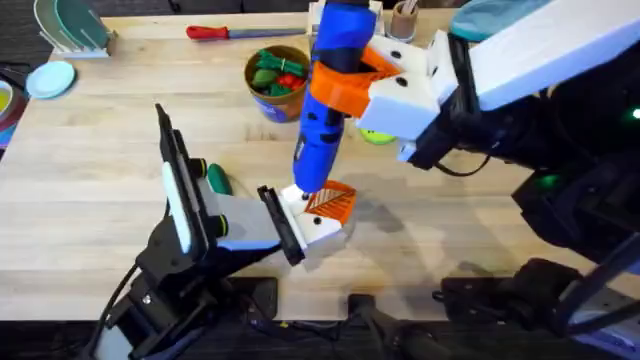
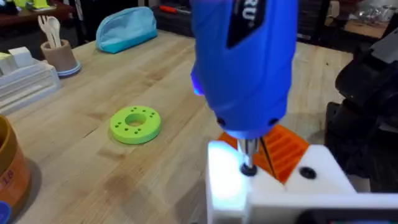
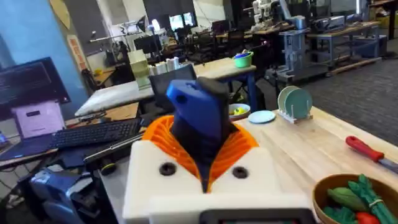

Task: Pick up the gripper from the table and insert it into the empty holder that is missing its gripper. Then pick up a screw, insert it into the mounting hole, and use the screwdriver to tighten it. Finally, clean up the table by picking up the vegetable and placing it into the bucket.

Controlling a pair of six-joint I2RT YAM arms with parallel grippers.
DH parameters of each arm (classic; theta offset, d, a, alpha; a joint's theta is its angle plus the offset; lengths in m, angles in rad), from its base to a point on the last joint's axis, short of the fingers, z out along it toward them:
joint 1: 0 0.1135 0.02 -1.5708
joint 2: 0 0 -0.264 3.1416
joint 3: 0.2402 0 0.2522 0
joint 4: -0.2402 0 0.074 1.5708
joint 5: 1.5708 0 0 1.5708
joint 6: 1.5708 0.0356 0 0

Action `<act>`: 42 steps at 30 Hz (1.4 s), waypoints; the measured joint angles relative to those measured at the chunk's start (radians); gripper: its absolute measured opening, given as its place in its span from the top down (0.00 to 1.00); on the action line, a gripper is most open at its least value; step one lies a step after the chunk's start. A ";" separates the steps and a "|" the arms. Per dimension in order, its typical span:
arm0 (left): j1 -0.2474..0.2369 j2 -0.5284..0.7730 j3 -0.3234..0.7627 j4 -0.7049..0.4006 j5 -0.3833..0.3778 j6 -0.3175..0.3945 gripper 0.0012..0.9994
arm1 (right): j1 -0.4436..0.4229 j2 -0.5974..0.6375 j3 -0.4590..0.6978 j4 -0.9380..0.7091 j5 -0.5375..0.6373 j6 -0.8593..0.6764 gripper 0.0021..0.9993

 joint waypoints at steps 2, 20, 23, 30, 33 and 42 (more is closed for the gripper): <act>0.000 0.000 0.000 0.000 0.000 0.000 1.00 | 0.000 0.000 0.000 -0.004 0.000 0.000 0.98; 0.000 0.000 0.000 0.000 0.000 0.000 1.00 | -0.003 0.000 0.000 0.102 0.000 0.025 0.98; 0.000 0.000 0.000 0.000 0.000 0.000 1.00 | -0.024 0.000 0.000 0.148 -0.004 0.043 0.98; 0.000 0.000 0.000 0.000 0.000 0.000 1.00 | -0.207 0.000 0.000 0.096 -0.008 -0.006 0.98; 0.000 0.000 0.000 0.000 0.000 0.000 1.00 | -0.315 0.000 0.007 -0.064 -0.011 -0.122 0.98; 0.000 0.000 0.000 0.000 0.000 0.000 1.00 | -0.523 0.031 0.158 -0.739 0.374 -0.709 0.98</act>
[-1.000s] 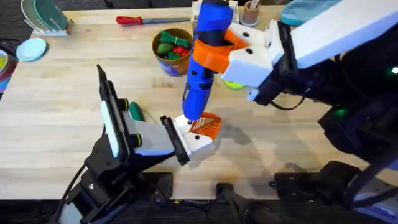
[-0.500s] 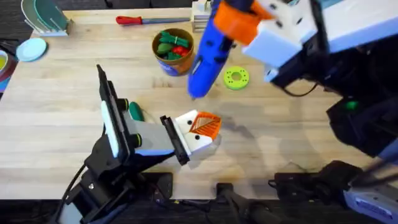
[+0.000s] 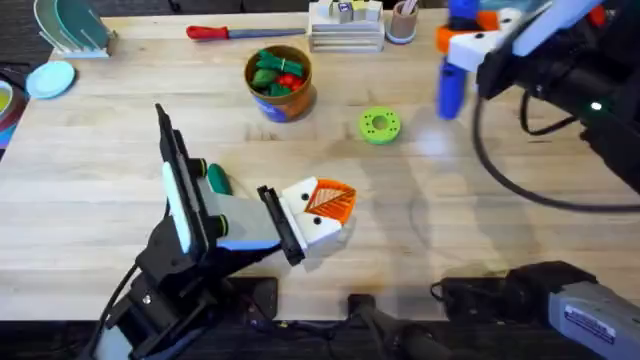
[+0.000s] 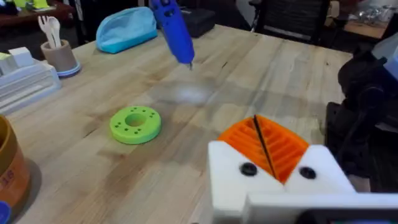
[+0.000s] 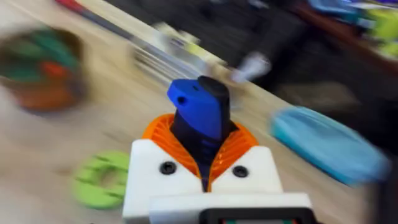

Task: Pick up the gripper from the table and insert it into the empty holder that is missing its gripper. Then pick up a screw, insert it into the mounting hole, and use the screwdriver to tighten it. Finally, clean up the table by picking up the vegetable and placing it into the bucket.

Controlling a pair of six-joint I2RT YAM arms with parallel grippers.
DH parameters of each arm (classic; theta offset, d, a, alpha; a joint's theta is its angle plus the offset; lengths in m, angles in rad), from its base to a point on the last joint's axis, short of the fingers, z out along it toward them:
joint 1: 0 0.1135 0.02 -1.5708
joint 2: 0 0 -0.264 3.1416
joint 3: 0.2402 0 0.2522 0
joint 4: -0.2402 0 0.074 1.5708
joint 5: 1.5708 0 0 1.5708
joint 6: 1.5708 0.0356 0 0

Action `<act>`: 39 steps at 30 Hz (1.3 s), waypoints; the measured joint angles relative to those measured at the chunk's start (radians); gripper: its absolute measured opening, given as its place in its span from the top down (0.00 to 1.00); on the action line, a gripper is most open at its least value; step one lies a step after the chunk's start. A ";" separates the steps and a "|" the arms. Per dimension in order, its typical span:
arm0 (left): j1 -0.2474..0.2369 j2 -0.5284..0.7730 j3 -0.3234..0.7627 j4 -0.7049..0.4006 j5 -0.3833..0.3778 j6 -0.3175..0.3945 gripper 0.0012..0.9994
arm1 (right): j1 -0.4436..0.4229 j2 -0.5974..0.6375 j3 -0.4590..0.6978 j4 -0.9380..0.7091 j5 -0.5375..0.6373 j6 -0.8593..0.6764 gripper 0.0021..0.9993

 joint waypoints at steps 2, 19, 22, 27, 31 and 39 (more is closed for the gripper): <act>0.000 0.000 0.000 0.000 0.000 0.000 1.00 | -0.004 0.034 0.009 -0.016 0.180 -0.122 0.98; 0.000 0.000 0.000 0.000 0.000 0.000 1.00 | 0.027 0.505 0.016 -0.006 0.649 -0.719 0.98; 0.000 0.000 0.000 0.000 0.000 0.000 1.00 | 0.044 0.533 0.017 -0.023 0.651 -0.743 0.98; 0.000 0.000 0.000 0.000 0.000 0.000 1.00 | 0.065 0.556 0.027 -0.118 0.627 -0.765 0.88; 0.000 0.000 0.000 0.000 0.000 0.000 1.00 | 0.073 0.555 0.049 -0.158 0.618 -0.774 0.43; 0.000 0.000 0.000 0.000 0.000 0.000 1.00 | 0.119 0.535 0.075 -0.209 0.625 -0.779 0.01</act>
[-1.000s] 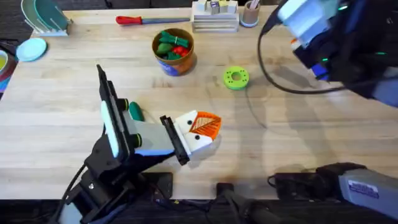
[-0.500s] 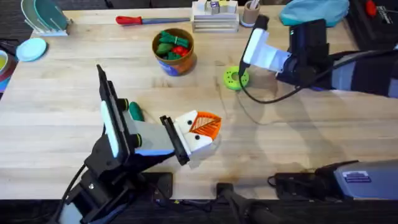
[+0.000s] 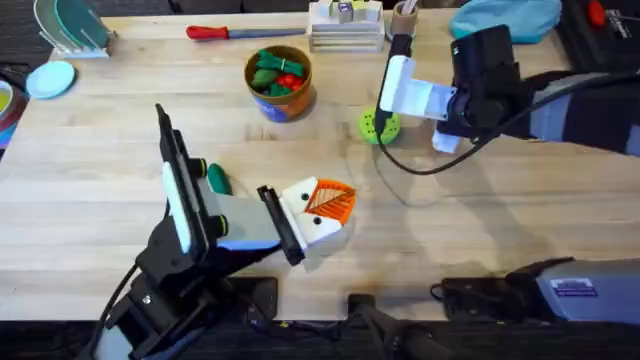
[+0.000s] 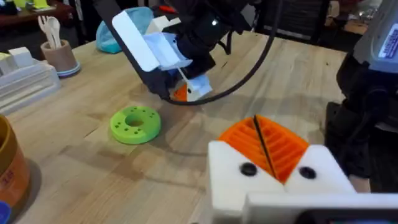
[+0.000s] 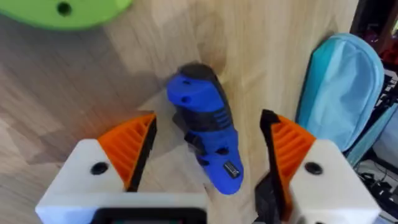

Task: Pick up the gripper from the table and insert it into the empty holder that is missing its gripper. Then pick up a screw, insert it into the mounting hole, and use the screwdriver to tighten it. Finally, clean up the table by picking up the vegetable and placing it into the bucket.

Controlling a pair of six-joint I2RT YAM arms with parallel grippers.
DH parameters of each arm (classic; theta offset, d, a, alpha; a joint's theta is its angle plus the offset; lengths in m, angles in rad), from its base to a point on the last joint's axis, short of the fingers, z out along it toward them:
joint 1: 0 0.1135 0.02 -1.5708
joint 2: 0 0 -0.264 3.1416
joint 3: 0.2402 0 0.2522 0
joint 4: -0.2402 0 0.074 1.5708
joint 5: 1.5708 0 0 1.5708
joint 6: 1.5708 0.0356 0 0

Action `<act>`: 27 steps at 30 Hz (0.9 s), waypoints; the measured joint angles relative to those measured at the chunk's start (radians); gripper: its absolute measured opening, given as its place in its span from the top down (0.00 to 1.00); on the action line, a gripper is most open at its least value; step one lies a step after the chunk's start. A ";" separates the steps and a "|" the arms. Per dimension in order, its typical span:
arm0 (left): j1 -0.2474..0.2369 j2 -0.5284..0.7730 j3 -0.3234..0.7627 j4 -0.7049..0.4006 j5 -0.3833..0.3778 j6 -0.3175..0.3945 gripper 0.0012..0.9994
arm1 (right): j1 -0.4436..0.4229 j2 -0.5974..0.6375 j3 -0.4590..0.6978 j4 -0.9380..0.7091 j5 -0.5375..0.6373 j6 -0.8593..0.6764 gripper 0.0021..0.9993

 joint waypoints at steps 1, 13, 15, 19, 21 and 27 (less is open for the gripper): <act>0.000 0.000 0.000 0.000 0.000 0.000 1.00 | 0.009 -0.001 0.000 -0.004 0.002 0.007 0.01; 0.000 0.000 0.000 0.000 0.000 0.000 0.01 | 0.082 -0.106 0.035 -0.217 -0.043 0.415 0.01; 0.000 0.000 0.000 0.005 -0.001 0.000 0.01 | 0.082 -0.132 0.065 -0.257 -0.049 0.489 0.01; 0.000 0.000 0.002 0.100 -0.014 -0.014 0.01 | 0.082 -0.193 0.109 -0.302 -0.054 0.640 0.01; 0.000 0.000 0.025 0.073 -0.056 -0.054 0.01 | 0.082 -0.219 0.116 -0.310 -0.058 0.712 0.01; 0.000 0.039 0.272 -0.328 -0.236 -0.138 0.01 | 0.082 -0.282 0.116 -0.318 -0.225 0.846 0.01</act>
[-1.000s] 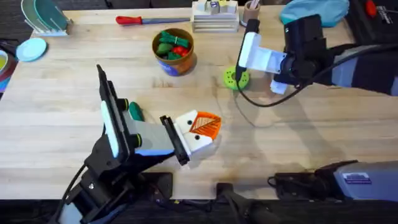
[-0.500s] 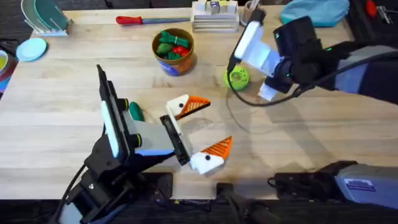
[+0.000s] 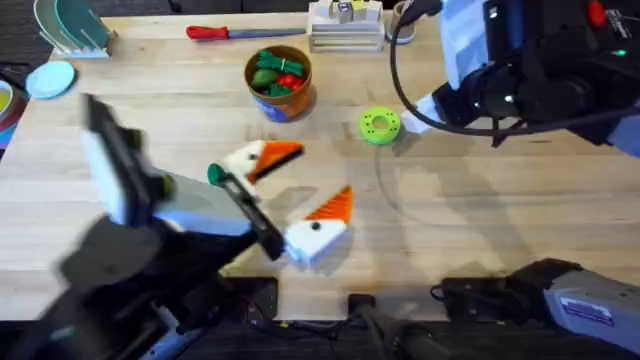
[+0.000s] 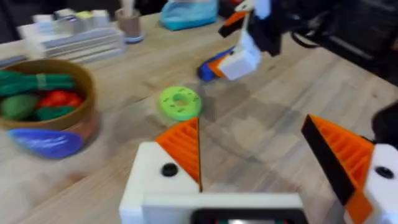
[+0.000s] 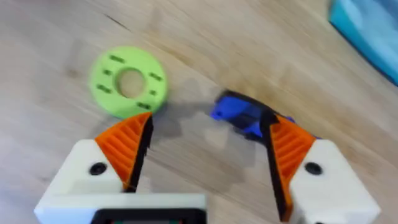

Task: Pick up the gripper from the table and insert it into the empty holder that is missing its gripper. Then pick up a screw, insert it into the mounting hole, and use the screwdriver to tighten it. Finally, clean up the table by picking up the vegetable and placing it into the bucket.

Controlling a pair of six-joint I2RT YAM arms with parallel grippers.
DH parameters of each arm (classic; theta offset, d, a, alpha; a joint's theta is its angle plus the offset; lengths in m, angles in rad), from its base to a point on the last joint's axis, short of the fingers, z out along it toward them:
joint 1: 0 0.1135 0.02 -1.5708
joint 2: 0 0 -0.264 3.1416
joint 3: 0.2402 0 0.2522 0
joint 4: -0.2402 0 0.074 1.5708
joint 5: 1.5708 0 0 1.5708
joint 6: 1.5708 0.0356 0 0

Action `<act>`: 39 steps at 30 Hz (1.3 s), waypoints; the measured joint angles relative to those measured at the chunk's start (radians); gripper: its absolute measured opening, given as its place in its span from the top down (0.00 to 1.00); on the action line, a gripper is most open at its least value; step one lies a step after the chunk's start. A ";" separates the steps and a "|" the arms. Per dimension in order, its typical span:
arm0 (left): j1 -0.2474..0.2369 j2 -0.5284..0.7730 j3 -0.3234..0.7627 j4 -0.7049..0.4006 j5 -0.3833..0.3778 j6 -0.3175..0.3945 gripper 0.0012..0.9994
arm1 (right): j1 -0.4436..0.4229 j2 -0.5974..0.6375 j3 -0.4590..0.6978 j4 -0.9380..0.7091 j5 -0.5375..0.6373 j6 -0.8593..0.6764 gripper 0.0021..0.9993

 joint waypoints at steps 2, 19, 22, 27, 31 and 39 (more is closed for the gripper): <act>0.000 0.052 0.122 -0.128 -0.070 -0.010 0.01 | 0.000 -0.012 0.000 0.011 -0.083 0.022 0.01; 0.055 0.910 0.904 -0.795 -0.402 -0.008 0.01 | 0.000 -0.017 0.000 0.138 -0.315 0.258 0.01; 0.056 1.028 0.924 -0.823 -0.372 -0.008 0.01 | 0.000 -0.017 0.000 0.138 -0.321 0.277 0.01; 0.120 1.164 0.924 -0.951 -0.409 -0.221 0.01 | 0.000 -0.017 0.000 0.137 -0.323 0.290 0.01; 0.265 1.219 0.923 -1.006 -0.431 -0.476 0.01 | 0.000 -0.017 0.000 0.137 -0.323 0.293 0.01; 0.523 1.190 0.822 -0.969 -0.448 -0.651 0.01 | 0.000 -0.017 0.000 0.137 -0.323 0.293 0.01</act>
